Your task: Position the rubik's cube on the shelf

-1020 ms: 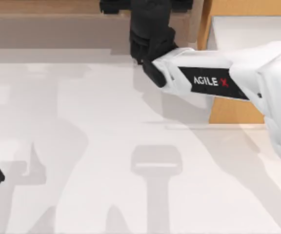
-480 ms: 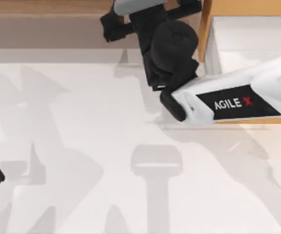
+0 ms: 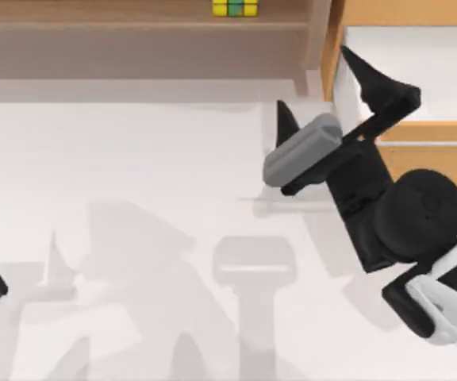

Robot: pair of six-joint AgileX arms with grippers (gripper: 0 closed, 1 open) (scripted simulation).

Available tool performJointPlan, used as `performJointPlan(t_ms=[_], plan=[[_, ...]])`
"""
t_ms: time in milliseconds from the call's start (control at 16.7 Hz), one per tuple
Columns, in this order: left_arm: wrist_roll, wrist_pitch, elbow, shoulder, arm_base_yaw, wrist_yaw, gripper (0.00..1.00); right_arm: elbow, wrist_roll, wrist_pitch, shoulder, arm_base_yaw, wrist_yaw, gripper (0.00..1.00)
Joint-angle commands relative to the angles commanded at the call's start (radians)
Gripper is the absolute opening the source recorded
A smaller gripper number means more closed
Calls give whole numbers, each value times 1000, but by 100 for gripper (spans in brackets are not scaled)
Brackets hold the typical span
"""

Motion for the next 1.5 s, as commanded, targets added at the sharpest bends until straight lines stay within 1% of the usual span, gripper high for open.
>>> performJointPlan(t_ms=[120, 240, 420, 540, 720, 1080, 1500], plan=[[0, 0, 0, 0, 0, 0, 100, -161, -147, 75, -28, -40, -16, 100], [0, 0, 0, 0, 0, 0, 100, -280, -278, 133, -40, -99, -18, 100], [0, 0, 0, 0, 0, 0, 100, -383, -427, 171, -38, -208, -6, 100], [0, 0, 0, 0, 0, 0, 100, -410, -488, 164, -24, -275, 6, 100], [0, 0, 0, 0, 0, 0, 100, -418, -523, 150, -8, -321, 17, 100], [0, 0, 0, 0, 0, 0, 100, -404, -522, 143, 5, -322, 15, 100], [0, 0, 0, 0, 0, 0, 100, -326, -523, 75, 9, -359, -20, 100]])
